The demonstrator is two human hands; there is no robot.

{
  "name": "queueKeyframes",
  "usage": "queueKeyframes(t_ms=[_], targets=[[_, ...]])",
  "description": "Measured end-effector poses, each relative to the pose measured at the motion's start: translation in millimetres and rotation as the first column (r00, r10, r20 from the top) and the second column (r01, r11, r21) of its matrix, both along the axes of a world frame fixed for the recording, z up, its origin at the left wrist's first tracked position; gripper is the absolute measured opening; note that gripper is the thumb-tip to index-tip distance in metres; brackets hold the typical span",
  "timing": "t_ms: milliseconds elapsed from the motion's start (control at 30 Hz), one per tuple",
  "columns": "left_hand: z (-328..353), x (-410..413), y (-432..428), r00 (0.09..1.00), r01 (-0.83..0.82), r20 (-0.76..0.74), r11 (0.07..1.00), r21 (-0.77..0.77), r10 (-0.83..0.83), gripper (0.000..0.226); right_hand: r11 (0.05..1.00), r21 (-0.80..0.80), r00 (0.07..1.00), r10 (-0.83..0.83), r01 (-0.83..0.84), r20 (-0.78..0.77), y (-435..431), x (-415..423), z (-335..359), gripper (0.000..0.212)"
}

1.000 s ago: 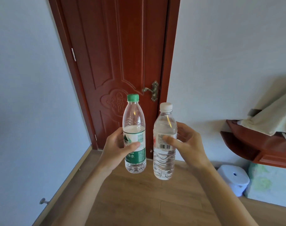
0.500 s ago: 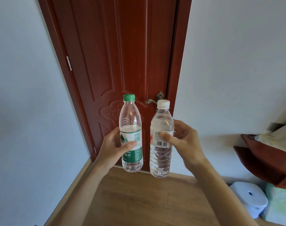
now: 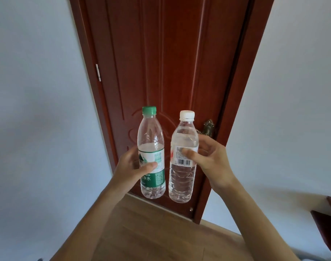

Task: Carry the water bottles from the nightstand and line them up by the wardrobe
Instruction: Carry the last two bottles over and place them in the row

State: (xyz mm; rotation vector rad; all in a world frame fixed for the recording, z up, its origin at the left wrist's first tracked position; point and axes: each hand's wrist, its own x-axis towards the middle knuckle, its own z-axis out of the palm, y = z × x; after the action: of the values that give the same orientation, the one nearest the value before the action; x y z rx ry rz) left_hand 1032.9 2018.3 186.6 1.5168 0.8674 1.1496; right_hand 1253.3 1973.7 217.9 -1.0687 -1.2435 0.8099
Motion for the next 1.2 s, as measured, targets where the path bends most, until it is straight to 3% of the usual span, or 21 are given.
queueKeyframes(t_ms=[300, 467, 800, 1200], targets=[[-0.3, 7.9, 79.2, 0.98, -0.197, -0.02, 0.979, -0.054, 0.196, 0.061, 0.978, -0.018, 0.977, 0.206, -0.207, -0.05, 117.7, 19.2, 3.1, 0.051], [-2.4, -10.6, 103.5, 0.945, -0.325, -0.043, 0.945, -0.044, 0.323, 0.043, 0.943, -0.06, 0.944, 0.325, -0.329, -0.062, 171.5, -5.7, -1.1, 0.051], [-15.7, -101.2, 146.5, 0.801, -0.598, -0.047, 0.799, -0.068, 0.596, 0.044, 0.845, -0.122, 0.853, 0.517, -0.521, -0.068, 273.2, -108.2, -28.6, 0.044], [-27.0, -228.1, 226.1, 0.693, -0.717, 0.049, 0.695, -0.056, 0.719, 0.041, 0.708, -0.167, 0.721, 0.692, -0.686, -0.025, 388.7, -255.5, -25.1, 0.044]])
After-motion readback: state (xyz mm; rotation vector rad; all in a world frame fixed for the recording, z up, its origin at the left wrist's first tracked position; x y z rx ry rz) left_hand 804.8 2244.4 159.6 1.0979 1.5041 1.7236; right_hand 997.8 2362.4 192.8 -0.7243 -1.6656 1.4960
